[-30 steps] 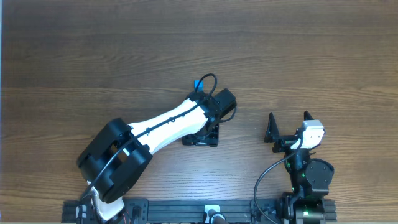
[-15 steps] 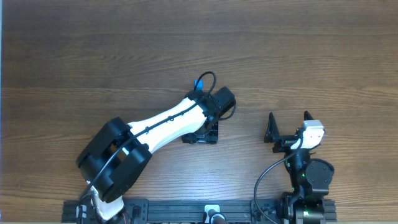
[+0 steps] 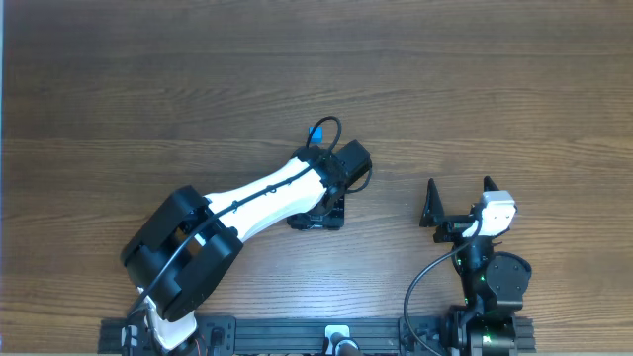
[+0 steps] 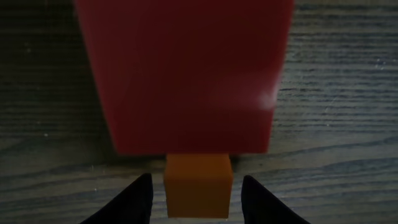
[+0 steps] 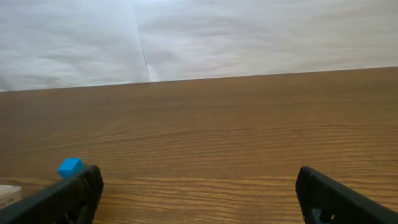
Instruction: Stack Cubes
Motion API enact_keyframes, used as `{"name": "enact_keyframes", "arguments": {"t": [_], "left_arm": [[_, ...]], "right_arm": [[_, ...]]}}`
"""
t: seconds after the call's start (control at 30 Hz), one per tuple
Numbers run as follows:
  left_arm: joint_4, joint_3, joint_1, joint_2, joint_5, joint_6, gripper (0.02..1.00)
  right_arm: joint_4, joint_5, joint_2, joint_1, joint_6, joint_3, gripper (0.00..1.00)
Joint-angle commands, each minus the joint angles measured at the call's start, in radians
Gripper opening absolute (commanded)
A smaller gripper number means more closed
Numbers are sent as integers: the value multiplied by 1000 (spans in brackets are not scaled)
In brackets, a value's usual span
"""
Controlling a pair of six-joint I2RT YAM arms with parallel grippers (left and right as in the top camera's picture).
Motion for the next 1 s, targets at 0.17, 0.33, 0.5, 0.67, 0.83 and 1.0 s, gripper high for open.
{"name": "enact_keyframes", "arguments": {"t": [0.17,0.33,0.5,0.67,0.83,1.0], "left_arm": [[11,-7,6,-18,-27,-7,340],[10,-7,6,-18,-31,-7,257],[8,-7,6,-18,-31,-7,139],[3,-6,6,-24,-22,-7,42],[-5,-4,6,-96,-7,-7,38],[-66,39,19,-198,-8,1,38]], "right_arm": [[-4,-8,-8,5,-8,-5,993],[-4,-7,-8,5,-8,-5,993],[-4,-8,-8,5,-8,-5,993],[-4,-7,-8,5,-8,-5,993],[-4,-7,-8,5,-8,-5,993],[-4,-7,-8,5,-8,-5,993]]}}
